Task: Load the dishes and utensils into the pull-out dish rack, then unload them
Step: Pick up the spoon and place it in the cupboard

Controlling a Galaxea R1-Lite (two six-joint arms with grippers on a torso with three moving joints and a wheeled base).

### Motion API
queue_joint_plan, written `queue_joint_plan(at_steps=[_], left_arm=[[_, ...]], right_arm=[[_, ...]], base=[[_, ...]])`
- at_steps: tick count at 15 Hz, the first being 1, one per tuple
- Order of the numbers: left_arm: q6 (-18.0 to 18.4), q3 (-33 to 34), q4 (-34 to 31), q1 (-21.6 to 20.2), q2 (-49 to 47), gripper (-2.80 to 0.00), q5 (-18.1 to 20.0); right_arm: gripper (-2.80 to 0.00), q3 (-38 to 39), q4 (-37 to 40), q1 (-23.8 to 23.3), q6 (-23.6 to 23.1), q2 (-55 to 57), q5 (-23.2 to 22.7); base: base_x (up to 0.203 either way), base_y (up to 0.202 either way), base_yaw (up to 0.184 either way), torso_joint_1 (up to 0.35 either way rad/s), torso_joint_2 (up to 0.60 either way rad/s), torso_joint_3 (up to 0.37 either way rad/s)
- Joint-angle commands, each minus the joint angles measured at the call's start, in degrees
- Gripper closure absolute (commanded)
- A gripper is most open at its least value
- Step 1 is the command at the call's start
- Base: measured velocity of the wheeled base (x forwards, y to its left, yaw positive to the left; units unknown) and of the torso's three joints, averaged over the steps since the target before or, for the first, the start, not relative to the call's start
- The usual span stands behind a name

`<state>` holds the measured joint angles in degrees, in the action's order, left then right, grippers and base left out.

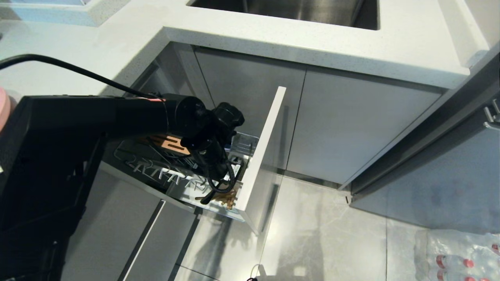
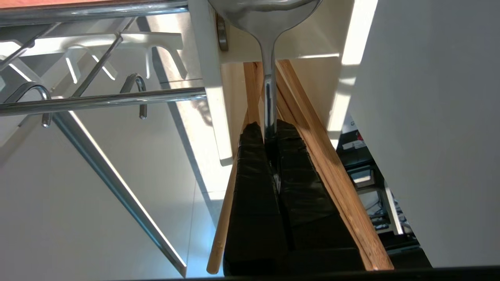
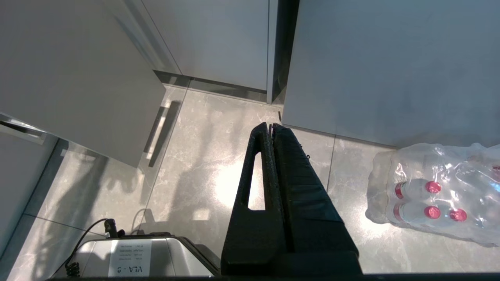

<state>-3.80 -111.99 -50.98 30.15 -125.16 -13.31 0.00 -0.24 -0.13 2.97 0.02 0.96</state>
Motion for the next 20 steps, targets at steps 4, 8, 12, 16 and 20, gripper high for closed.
queue_joint_plan(at_steps=[4, 8, 12, 16, 20], left_arm=[[-0.19, 0.02, 1.11, -0.26, -0.7, 0.0, -0.75], [-0.94, 0.02, 1.87, -0.26, -1.25, 0.0, -0.75], [-2.11, -0.07, 4.14, -0.26, -1.32, 0.0, -0.75], [-2.35, -0.07, 5.63, -0.26, -1.14, 0.0, -0.76], [-3.02, -0.07, 5.72, -0.26, -1.05, 0.0, -0.87]], right_arm=[[0.0, 0.0, -0.02, -0.02, 0.01, 0.05, 0.0], [0.0, 0.0, 0.01, 0.04, 0.01, -0.02, 0.0], [0.0, 0.0, -0.01, -0.02, 0.01, 0.06, 0.0], [0.0, 0.0, -0.02, -0.04, 0.01, 0.0, 0.0], [0.0, 0.0, -0.02, 0.04, 0.01, 0.03, 0.0]], base=[[0.0, 0.0, 0.0, 0.0, 0.0, 0.0], [0.0, 0.0, 0.0, 0.0, 0.0, 0.0], [0.0, 0.0, 0.0, 0.0, 0.0, 0.0], [0.0, 0.0, 0.0, 0.0, 0.0, 0.0], [0.0, 0.0, 0.0, 0.0, 0.0, 0.0]])
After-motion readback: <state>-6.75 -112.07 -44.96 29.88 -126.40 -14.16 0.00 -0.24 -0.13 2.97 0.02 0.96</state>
